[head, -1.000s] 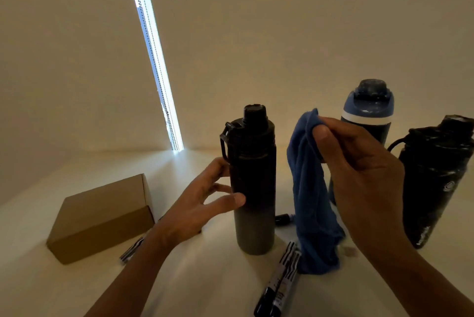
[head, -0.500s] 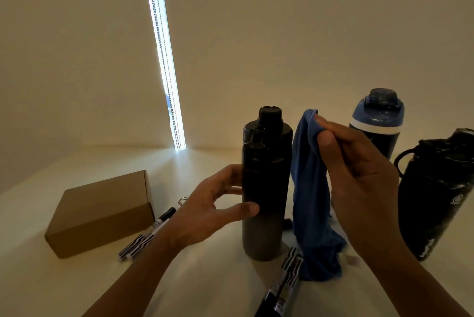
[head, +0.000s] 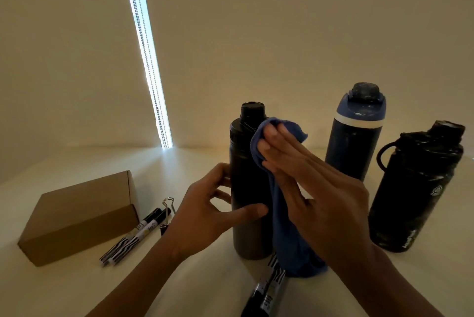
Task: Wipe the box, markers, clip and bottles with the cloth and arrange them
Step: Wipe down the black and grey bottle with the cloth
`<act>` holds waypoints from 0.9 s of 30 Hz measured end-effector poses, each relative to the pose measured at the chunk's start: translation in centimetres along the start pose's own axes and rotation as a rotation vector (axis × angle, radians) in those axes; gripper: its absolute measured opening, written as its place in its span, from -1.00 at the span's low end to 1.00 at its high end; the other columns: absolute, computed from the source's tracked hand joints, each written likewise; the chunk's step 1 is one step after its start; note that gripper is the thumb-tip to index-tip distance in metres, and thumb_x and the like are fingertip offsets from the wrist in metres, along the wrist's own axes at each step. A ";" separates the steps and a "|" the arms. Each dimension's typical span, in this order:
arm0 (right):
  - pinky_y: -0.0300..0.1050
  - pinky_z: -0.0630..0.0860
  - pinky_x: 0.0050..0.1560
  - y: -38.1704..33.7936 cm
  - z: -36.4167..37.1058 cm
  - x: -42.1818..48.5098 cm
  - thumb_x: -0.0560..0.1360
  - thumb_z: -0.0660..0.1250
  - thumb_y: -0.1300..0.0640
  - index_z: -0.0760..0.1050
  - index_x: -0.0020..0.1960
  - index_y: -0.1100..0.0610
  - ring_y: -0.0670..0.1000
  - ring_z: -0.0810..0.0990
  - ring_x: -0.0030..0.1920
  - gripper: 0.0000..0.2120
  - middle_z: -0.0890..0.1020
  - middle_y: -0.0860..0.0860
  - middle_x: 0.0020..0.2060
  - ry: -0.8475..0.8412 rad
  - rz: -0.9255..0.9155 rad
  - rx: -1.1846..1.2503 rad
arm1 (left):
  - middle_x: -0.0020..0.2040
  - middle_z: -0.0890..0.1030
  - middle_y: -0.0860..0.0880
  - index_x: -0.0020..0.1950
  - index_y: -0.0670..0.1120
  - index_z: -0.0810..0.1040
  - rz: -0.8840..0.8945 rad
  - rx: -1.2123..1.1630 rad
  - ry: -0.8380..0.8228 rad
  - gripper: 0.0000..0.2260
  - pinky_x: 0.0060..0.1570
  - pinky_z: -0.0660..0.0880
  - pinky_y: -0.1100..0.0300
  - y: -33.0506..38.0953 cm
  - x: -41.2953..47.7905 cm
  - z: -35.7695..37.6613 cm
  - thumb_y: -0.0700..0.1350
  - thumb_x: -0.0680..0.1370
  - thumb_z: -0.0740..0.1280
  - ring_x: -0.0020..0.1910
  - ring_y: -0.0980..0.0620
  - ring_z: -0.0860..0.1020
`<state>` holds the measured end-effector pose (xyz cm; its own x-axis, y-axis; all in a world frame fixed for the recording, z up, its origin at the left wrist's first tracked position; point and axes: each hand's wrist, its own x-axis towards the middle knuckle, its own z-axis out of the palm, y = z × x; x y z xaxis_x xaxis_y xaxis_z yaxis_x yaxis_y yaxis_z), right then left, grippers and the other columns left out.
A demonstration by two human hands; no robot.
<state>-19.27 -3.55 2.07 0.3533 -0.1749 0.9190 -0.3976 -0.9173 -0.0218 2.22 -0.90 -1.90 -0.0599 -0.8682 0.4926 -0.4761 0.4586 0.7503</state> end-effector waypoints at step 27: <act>-0.29 0.60 0.04 2.2 1.3 -3.4 0.71 0.20 0.05 0.56 0.25 0.12 -0.18 0.65 0.08 -0.76 0.66 -0.17 0.13 0.051 0.099 0.052 | 0.38 0.59 0.21 0.43 0.26 0.36 -0.112 0.004 -0.035 -0.37 0.26 0.59 -0.02 -0.9 0.1 -0.7 0.04 0.47 0.58 0.33 0.11 0.59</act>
<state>-20.21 -5.41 -1.66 0.2700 -0.2481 0.9303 -0.3836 -0.9140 -0.1324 3.23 -1.26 -2.23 -0.0371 -0.9201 0.3900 -0.4851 0.3578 0.7979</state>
